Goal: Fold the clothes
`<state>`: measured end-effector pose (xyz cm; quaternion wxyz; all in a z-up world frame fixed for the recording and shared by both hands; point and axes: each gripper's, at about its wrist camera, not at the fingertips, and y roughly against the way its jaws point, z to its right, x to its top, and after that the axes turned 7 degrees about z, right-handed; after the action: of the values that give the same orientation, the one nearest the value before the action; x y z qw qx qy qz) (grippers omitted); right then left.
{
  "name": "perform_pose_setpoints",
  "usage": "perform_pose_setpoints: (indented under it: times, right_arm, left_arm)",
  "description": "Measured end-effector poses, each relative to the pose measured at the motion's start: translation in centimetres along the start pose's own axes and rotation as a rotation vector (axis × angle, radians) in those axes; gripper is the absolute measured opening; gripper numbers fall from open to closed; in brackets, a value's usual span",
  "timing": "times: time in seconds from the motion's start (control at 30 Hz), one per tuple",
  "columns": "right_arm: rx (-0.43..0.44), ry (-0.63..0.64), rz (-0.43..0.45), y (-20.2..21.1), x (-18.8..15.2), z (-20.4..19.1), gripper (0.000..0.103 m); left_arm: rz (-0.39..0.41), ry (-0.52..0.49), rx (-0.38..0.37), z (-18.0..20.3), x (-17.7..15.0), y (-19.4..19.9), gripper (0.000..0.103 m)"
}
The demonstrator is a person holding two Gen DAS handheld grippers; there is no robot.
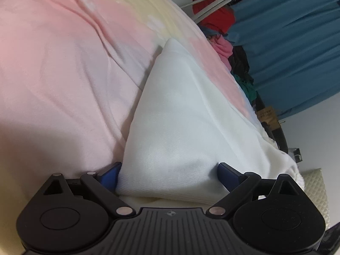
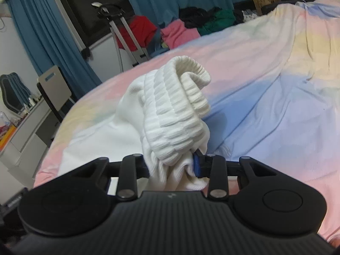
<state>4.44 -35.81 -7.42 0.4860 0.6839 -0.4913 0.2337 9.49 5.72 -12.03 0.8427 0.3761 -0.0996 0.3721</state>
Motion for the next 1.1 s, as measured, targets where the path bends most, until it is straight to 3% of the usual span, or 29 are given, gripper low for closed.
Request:
perform_pose_setpoints:
  times: [0.17,0.4,0.63,0.9,1.1]
  right_arm:
    - [-0.001,0.005,0.0,-0.2,-0.1,0.0,0.037]
    - [-0.011,-0.06,-0.05,-1.2,-0.6,1.3,0.037]
    - [0.01,-0.088,-0.023,-0.2,-0.4,1.0,0.034]
    - [0.079,-0.146,0.04,2.9,0.7,0.5,0.03]
    - [0.116,-0.202,0.059,5.0,3.1,0.8,0.028]
  left_arm:
    - [0.015,-0.028,0.012,0.0,-0.2,0.3,0.077]
    - [0.037,-0.074,0.02,0.8,-0.7,1.4,0.065]
    - [0.088,-0.118,-0.033,2.5,-0.7,4.1,0.043]
    - [0.129,-0.101,-0.109,4.4,-0.4,7.8,0.037]
    - [0.147,-0.155,-0.128,8.6,0.4,9.6,0.035]
